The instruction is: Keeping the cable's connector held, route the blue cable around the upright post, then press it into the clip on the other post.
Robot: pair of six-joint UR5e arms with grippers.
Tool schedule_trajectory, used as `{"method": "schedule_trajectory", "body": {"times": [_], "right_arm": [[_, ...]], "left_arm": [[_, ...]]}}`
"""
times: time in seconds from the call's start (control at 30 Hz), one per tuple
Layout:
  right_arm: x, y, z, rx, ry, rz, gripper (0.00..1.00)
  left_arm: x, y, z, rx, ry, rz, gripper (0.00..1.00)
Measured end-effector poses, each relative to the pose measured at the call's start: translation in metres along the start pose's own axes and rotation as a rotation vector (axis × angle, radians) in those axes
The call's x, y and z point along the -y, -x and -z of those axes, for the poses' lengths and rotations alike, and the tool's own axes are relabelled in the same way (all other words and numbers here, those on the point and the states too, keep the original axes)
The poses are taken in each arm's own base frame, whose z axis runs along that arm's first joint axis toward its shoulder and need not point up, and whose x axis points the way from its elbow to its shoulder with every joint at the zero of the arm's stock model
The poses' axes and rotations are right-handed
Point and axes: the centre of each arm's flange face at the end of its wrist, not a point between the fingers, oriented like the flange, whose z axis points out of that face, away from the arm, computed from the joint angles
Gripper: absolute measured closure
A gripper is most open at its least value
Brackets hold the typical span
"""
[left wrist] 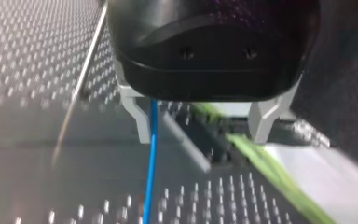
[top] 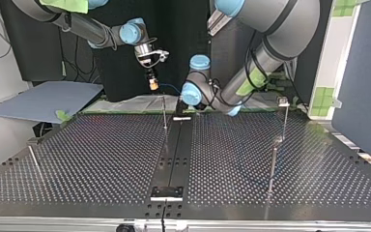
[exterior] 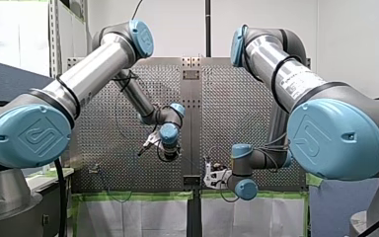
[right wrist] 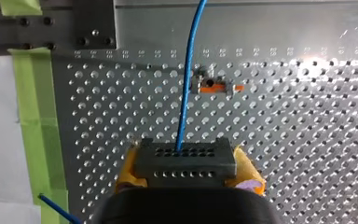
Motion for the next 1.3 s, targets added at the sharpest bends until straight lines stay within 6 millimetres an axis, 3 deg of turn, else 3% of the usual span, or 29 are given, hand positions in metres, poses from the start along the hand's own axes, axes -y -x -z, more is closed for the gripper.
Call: {"method": "schedule_trajectory", "body": {"times": [0.4, 0.77, 1.07, 1.3], "right_arm": [[0.0, 0.002, 0.002, 0.015, 0.011, 0.008, 1.0], [0.0, 0.002, 0.002, 0.016, 0.013, 0.008, 1.0], [0.0, 0.002, 0.002, 0.015, 0.014, 0.008, 1.0], [0.0, 0.002, 0.002, 0.015, 0.013, 0.008, 1.0]], "left_arm": [[0.035, 0.003, 0.019, 0.012, -0.08, -0.037, 0.0], [0.074, -0.018, 0.02, 0.009, -0.158, -0.045, 0.0], [0.091, -0.016, 0.027, 0.036, -0.229, -0.025, 0.0], [0.094, -0.014, 0.028, 0.048, -0.214, -0.022, 0.0]]}}
